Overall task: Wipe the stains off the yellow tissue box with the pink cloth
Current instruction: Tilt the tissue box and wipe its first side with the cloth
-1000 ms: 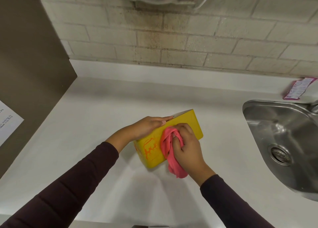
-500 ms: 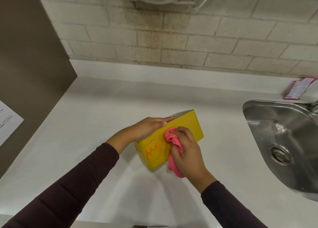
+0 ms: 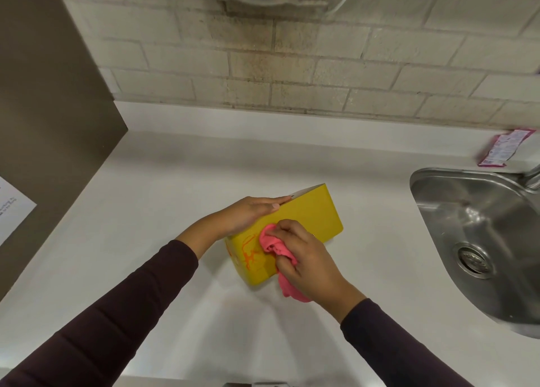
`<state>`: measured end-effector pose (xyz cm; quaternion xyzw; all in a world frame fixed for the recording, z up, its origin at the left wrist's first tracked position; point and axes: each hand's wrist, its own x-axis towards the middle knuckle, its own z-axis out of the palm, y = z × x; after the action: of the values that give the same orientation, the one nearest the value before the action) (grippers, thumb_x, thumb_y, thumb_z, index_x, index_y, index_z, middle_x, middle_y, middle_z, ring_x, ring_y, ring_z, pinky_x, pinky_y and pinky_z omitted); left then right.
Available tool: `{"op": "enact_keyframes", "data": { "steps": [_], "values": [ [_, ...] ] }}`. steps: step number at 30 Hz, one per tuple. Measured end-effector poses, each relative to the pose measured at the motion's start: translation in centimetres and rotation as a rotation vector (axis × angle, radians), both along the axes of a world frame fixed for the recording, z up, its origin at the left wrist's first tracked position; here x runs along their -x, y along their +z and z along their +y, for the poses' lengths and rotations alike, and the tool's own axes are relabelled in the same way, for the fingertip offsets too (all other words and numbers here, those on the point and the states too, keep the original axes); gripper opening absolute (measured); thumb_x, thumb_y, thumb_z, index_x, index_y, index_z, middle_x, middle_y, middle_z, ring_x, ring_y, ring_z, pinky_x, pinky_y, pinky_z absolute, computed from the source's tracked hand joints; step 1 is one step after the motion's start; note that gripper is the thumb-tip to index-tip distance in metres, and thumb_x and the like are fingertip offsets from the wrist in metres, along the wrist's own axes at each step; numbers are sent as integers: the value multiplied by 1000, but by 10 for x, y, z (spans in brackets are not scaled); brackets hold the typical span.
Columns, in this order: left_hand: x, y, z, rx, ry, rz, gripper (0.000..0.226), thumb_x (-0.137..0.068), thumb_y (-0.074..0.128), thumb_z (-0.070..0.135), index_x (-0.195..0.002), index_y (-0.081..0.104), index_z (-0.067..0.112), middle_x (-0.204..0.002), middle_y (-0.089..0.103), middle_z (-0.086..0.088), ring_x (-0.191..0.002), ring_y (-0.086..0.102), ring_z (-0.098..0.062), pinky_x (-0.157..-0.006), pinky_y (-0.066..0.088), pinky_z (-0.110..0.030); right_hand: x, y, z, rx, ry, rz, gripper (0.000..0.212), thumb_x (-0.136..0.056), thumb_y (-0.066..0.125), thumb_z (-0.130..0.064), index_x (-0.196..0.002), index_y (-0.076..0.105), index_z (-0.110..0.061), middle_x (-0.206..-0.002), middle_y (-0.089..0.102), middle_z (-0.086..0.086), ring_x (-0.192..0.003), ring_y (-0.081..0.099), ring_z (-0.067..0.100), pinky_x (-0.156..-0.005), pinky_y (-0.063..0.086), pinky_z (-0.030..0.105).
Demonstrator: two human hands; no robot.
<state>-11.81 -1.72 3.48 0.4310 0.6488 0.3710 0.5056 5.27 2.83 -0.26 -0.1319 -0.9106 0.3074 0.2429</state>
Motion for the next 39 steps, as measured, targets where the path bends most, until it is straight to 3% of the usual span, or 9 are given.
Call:
{"op": "enact_keyframes", "data": {
  "steps": [4, 6, 9, 11, 14, 21, 25, 31, 39],
  "values": [
    [-3, 2, 0, -2, 31, 2, 37, -97, 42, 22, -133, 48, 22, -140, 49, 1, -116, 49, -7, -97, 39, -17, 5, -3, 4, 67, -180, 91, 34, -80, 56, -6, -114, 62, -11, -117, 55, 5, -99, 51, 7, -83, 39, 8],
    [-3, 2, 0, -8, 30, -3, 37, -97, 42, 20, -133, 49, 20, -139, 49, 1, -116, 49, -6, -94, 39, -11, 14, -4, -4, 63, -204, 113, 35, -80, 56, -7, -114, 62, -11, -118, 55, 6, -99, 52, 8, -82, 40, 10],
    [-2, 2, -1, -1, 20, -24, 37, -97, 41, 18, -133, 49, 19, -137, 50, 2, -110, 51, -2, -81, 41, 1, 24, -2, -18, 28, -140, 99, 37, -81, 52, -15, -116, 61, -9, -116, 57, 9, -95, 53, 10, -76, 44, 16],
    [-1, 3, -1, 4, 4, -13, 37, -97, 41, 19, -133, 48, 20, -139, 48, 5, -117, 47, -1, -89, 38, -1, 24, 0, -24, 7, -63, 60, 40, -81, 49, -18, -117, 60, -8, -114, 57, 10, -90, 54, 13, -71, 45, 19],
    [1, 2, -1, 5, -4, -1, 37, -97, 41, 21, -134, 48, 22, -142, 46, 5, -127, 43, -6, -105, 32, -17, 13, 1, -18, -20, 67, -5, 39, -79, 50, -16, -117, 60, -9, -114, 57, 9, -89, 54, 14, -72, 43, 18],
    [0, 3, 0, 2, 15, 14, 37, -97, 42, 21, -133, 49, 21, -135, 50, 4, -114, 50, -3, -87, 40, -3, 13, 0, -1, 75, -128, 70, 35, -82, 51, -16, -115, 62, -14, -117, 54, 2, -97, 53, 7, -77, 46, 19],
    [-1, 2, -1, 22, 15, -52, 36, -97, 42, 19, -132, 50, 23, -121, 58, 6, -89, 60, 10, -72, 43, -1, 27, 1, -18, 63, -112, 67, 41, -82, 49, -19, -121, 59, -12, -119, 55, 5, -95, 54, 10, -74, 46, 19],
    [3, 2, -2, 23, -18, -24, 38, -97, 41, 20, -134, 48, 21, -139, 48, 6, -121, 46, -4, -99, 36, -12, 13, 7, -10, -53, 82, -50, 43, -81, 49, -18, -122, 57, -9, -117, 55, 9, -87, 57, 19, -69, 46, 24],
    [2, 1, 1, 11, -4, -30, 38, -97, 42, 19, -135, 47, 19, -134, 49, 7, -115, 47, -2, -83, 39, 1, 18, 2, -8, 22, -104, 37, 38, -80, 48, -24, -114, 62, -15, -115, 56, 3, -91, 55, 10, -68, 46, 20]
  ]
}}
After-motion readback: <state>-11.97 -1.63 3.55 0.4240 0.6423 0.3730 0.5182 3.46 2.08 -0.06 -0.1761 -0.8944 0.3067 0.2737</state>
